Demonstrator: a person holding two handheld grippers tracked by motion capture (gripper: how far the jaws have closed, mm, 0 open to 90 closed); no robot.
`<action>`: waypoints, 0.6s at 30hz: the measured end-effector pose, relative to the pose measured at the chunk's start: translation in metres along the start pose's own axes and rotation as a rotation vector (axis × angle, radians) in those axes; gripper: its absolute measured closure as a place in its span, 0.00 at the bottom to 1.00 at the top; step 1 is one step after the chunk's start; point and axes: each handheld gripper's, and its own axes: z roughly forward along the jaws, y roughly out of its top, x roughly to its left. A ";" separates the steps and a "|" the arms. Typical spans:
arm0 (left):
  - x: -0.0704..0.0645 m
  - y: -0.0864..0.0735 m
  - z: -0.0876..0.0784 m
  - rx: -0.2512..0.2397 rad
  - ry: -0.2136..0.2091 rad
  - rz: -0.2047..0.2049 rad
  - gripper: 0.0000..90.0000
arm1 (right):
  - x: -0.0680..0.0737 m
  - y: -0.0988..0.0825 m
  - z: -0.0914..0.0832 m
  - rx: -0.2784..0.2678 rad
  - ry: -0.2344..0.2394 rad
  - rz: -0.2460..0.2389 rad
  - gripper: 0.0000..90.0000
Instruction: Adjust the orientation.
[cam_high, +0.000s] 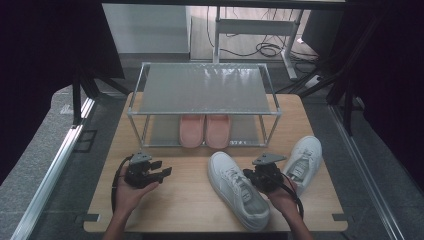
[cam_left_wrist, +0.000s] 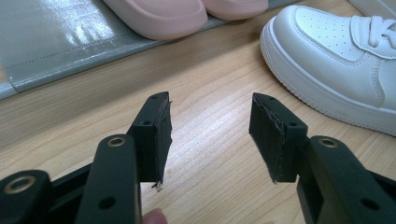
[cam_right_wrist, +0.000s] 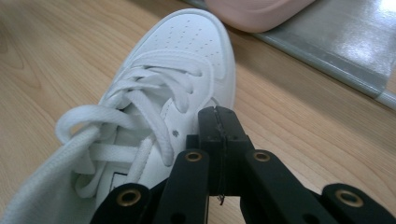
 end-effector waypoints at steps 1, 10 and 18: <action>0.000 0.000 0.000 0.000 0.000 -0.001 0.55 | 0.000 0.000 -0.001 -0.002 -0.002 0.003 1.00; 0.000 0.000 0.000 -0.001 0.001 -0.005 0.55 | -0.003 -0.005 -0.025 -0.061 0.013 0.014 1.00; 0.000 0.000 -0.001 -0.005 0.003 -0.007 0.54 | -0.006 -0.014 -0.041 -0.094 0.046 0.014 1.00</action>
